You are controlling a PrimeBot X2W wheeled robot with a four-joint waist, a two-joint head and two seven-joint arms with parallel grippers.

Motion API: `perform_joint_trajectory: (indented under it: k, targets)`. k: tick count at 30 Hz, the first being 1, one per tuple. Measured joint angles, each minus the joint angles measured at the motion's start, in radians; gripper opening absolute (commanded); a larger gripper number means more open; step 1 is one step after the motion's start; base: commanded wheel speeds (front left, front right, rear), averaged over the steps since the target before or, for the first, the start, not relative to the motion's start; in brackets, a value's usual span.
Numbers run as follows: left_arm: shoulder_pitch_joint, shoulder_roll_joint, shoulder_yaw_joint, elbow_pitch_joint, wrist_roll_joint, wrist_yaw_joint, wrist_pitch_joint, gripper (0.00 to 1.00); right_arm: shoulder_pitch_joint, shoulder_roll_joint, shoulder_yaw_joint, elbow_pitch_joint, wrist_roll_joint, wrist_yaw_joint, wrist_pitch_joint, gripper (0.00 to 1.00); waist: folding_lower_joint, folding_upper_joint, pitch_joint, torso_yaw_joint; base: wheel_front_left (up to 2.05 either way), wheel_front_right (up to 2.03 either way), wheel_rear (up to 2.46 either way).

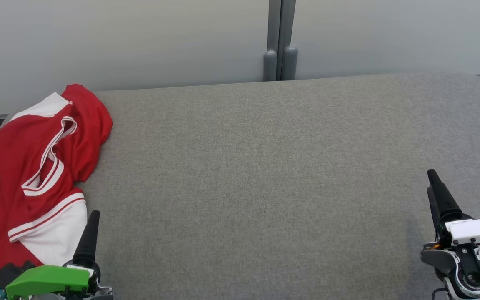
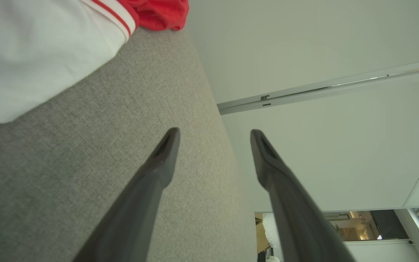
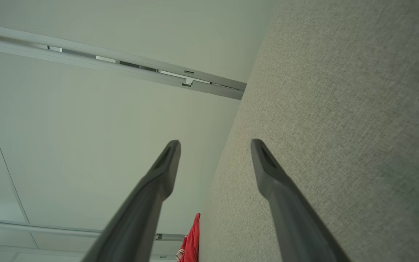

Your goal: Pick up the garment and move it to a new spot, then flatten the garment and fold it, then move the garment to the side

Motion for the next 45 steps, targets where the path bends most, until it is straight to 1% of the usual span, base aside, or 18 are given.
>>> perform_joint_trajectory:
  k: [2, 3, 7, 9, 12, 16, 17, 21, 24, 26, 27, 35, 40, 44, 45]
  targets:
    - [0.0, 0.002, -0.005, -0.003, 0.019, 0.0, -0.004, 1.0, -0.002, -0.001, 0.006, -0.012, -0.042, -0.002, -0.004, 1.0, 0.0, 0.0, 0.0, 0.001, 0.0, 0.0, 0.0]
    - [-0.001, 0.002, -0.007, -0.004, 0.029, 0.003, -0.009, 1.0, -0.003, -0.001, 0.011, -0.017, -0.061, -0.01, -0.008, 1.0, 0.0, 0.0, 0.0, 0.001, 0.0, 0.0, 0.0]
    - [-0.002, 0.004, -0.026, -0.01, 0.082, 0.01, -0.021, 1.0, -0.002, 0.0, 0.03, -0.031, -0.14, -0.026, -0.021, 1.0, 0.0, 0.0, -0.001, 0.002, 0.0, 0.0, 0.0]
    - [-0.003, 0.004, -0.028, -0.015, 0.111, 0.018, -0.026, 1.0, -0.002, 0.0, 0.04, -0.037, -0.169, -0.028, -0.026, 1.0, 0.0, 0.0, -0.001, 0.002, 0.0, 0.0, 0.0]
    - [-0.003, 0.007, -0.03, -0.02, 0.15, 0.02, -0.036, 1.0, -0.002, -0.001, 0.058, -0.044, -0.215, -0.043, -0.032, 1.0, 0.0, 0.0, -0.001, 0.002, 0.0, 0.0, 0.0]
    - [-0.004, 0.009, -0.034, -0.023, 0.207, 0.025, -0.046, 1.0, -0.002, -0.006, 0.077, -0.05, -0.272, -0.045, -0.044, 1.0, 0.0, 0.0, -0.002, 0.003, 0.0, 0.0, 0.0]
    - [-0.004, 0.009, -0.036, -0.024, 0.218, 0.026, -0.047, 1.0, -0.002, -0.008, 0.083, -0.053, -0.287, -0.052, -0.048, 1.0, 0.0, 0.0, -0.002, 0.003, 0.0, 0.0, 0.0]
    - [-0.004, 0.013, -0.046, -0.028, 0.274, 0.031, -0.057, 1.0, -0.002, -0.02, 0.098, -0.055, -0.344, -0.061, -0.059, 1.0, 0.0, 0.0, -0.004, 0.003, 0.0, 0.0, 0.0]
    - [-0.004, 0.014, -0.057, -0.031, 0.321, 0.034, -0.068, 1.0, -0.002, -0.028, 0.108, -0.058, -0.385, -0.063, -0.07, 1.0, 0.0, 0.0, -0.004, 0.004, 0.0, 0.0, 0.0]
    - [-0.005, 0.015, -0.061, -0.035, 0.342, 0.034, -0.077, 1.0, -0.002, -0.028, 0.118, -0.059, -0.412, -0.072, -0.075, 1.0, 0.0, 0.0, -0.005, 0.004, 0.0, 0.0, 0.0]
    - [-0.005, 0.016, -0.063, -0.039, 0.377, 0.034, -0.079, 1.0, -0.002, -0.029, 0.124, -0.06, -0.438, -0.078, -0.082, 1.0, 0.0, 0.0, -0.005, 0.005, 0.0, 0.0, 0.0]
    - [-0.005, 0.019, -0.071, -0.049, 0.48, 0.041, -0.104, 1.0, -0.002, -0.039, 0.152, -0.068, -0.547, -0.093, -0.105, 1.0, 0.0, 0.0, -0.007, 0.008, 0.0, 0.0, 0.0]
    - [-0.005, 0.026, -0.079, -0.052, 0.551, 0.043, -0.118, 1.0, -0.002, -0.057, 0.163, -0.071, -0.616, -0.105, -0.117, 1.0, 0.0, 0.0, -0.007, 0.01, 0.0, 0.0, 0.0]
    - [-0.005, 0.029, -0.085, -0.054, 0.605, 0.043, -0.129, 1.0, -0.002, -0.061, 0.176, -0.073, -0.671, -0.107, -0.127, 1.0, 0.0, 0.0, -0.007, 0.01, 0.0, 0.0, 0.0]
    - [-0.005, 0.029, -0.086, -0.054, 0.621, 0.043, -0.135, 1.0, -0.002, -0.062, 0.179, -0.073, -0.684, -0.114, -0.128, 1.0, 0.0, 0.0, -0.007, 0.01, 0.0, 0.0, 0.0]
